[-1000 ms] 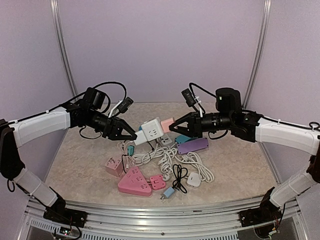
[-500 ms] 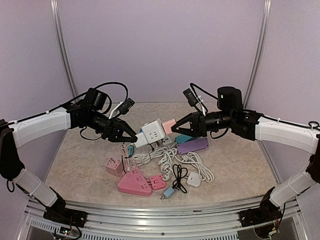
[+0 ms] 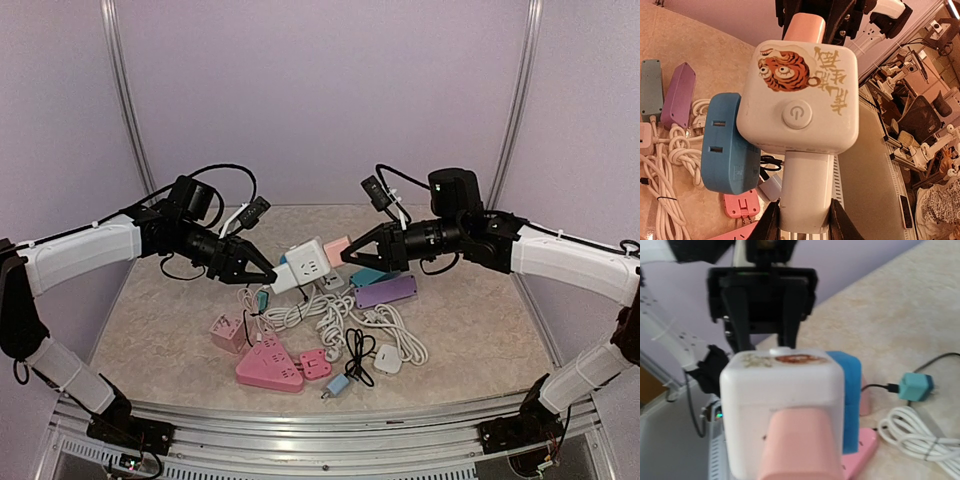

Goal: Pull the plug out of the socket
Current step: Remove the plug from the socket.

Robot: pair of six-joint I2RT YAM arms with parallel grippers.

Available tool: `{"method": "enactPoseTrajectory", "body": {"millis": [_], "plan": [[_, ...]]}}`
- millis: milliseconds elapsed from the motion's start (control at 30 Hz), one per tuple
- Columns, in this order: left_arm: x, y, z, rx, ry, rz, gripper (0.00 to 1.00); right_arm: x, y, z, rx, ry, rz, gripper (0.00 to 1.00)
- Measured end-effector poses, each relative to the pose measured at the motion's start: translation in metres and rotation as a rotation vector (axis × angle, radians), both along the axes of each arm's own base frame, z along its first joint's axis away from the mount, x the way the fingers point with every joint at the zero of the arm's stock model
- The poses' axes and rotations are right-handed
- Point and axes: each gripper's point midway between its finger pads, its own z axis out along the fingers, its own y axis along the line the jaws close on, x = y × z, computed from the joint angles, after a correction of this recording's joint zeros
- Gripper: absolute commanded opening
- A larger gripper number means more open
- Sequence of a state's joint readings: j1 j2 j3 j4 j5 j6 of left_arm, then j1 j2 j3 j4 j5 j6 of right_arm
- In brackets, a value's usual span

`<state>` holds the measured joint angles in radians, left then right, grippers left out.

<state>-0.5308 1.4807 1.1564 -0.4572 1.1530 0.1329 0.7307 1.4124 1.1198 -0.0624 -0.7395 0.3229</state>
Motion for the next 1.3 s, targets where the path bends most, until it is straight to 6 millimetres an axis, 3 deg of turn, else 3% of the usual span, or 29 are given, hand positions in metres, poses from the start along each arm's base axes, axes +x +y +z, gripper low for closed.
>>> {"method": "enactPoseTrajectory", "body": {"millis": [467,1300], "plan": [[0.008,0.001,-0.008,0.042,-0.019,0.046,0.00,0.009,-0.002,-0.010,-0.102,-0.016,-0.046,0.00],[-0.007,0.000,-0.006,0.024,0.010,-0.013,0.00,-0.017,-0.002,-0.008,-0.013,0.047,0.099,0.00]]}}
